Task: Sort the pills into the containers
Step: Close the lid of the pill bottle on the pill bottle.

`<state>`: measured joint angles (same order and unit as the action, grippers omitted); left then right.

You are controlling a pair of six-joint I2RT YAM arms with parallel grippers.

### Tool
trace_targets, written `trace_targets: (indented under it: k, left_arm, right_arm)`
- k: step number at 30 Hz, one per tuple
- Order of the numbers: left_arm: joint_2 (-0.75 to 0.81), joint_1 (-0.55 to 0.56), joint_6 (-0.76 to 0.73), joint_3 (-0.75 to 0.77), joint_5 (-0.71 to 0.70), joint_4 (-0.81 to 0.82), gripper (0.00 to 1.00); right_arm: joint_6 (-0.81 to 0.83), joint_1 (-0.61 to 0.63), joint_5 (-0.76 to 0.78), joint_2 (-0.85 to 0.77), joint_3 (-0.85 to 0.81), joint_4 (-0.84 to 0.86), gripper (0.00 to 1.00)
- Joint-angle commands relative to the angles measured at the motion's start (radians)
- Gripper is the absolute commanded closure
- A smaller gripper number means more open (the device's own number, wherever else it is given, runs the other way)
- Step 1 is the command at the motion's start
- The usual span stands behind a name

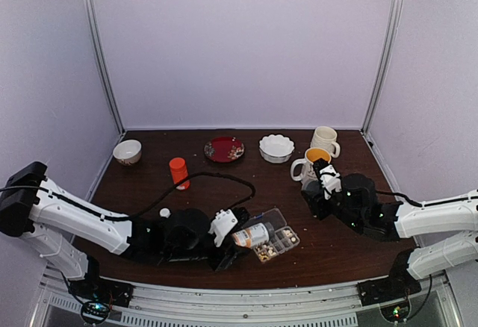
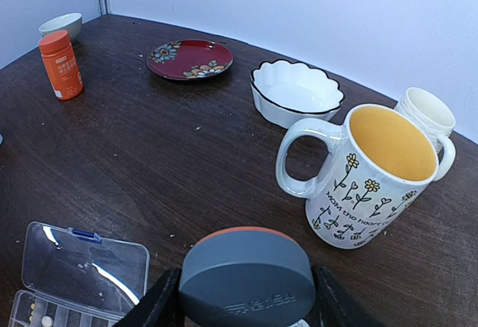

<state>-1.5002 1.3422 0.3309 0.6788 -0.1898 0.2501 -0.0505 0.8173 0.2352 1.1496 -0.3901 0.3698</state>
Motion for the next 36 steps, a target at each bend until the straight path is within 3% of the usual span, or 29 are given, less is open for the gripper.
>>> trace_targets:
  k: [1,11,17,22,30,33,36]
  left_arm:
    - [0.089,-0.006,-0.044,-0.037,-0.060,0.209,1.00]
    - [0.351,-0.011,-0.186,-0.183,-0.133,0.459,1.00]
    - [0.502,-0.011,-0.415,-0.133,-0.154,0.521,1.00]
    - [0.647,-0.011,-0.557,-0.091,-0.093,0.531,1.00]
    - [0.744,-0.011,-0.567,-0.183,-0.063,0.638,1.00]
    - [0.716,-0.012,-0.537,-0.186,-0.055,0.616,1.00]
    - [0.699,-0.012,-0.470,-0.215,-0.052,0.631,1.00]
  right_arm:
    - [0.006,-0.007,0.005,-0.003,-0.026,0.000,1.00]
    - [0.003,-0.007,0.008,-0.001,-0.020,0.006,1.00]
    - [0.001,-0.007,0.004,0.010,-0.024,0.007,1.00]
    - [0.003,-0.007,0.006,0.012,-0.023,0.006,1.00]
    - [0.006,-0.007,-0.010,0.007,-0.025,0.006,1.00]
    - [0.011,-0.006,-0.094,-0.025,-0.016,0.013,1.00]
    - [0.022,-0.007,-0.335,-0.074,-0.038,-0.039,1.00]
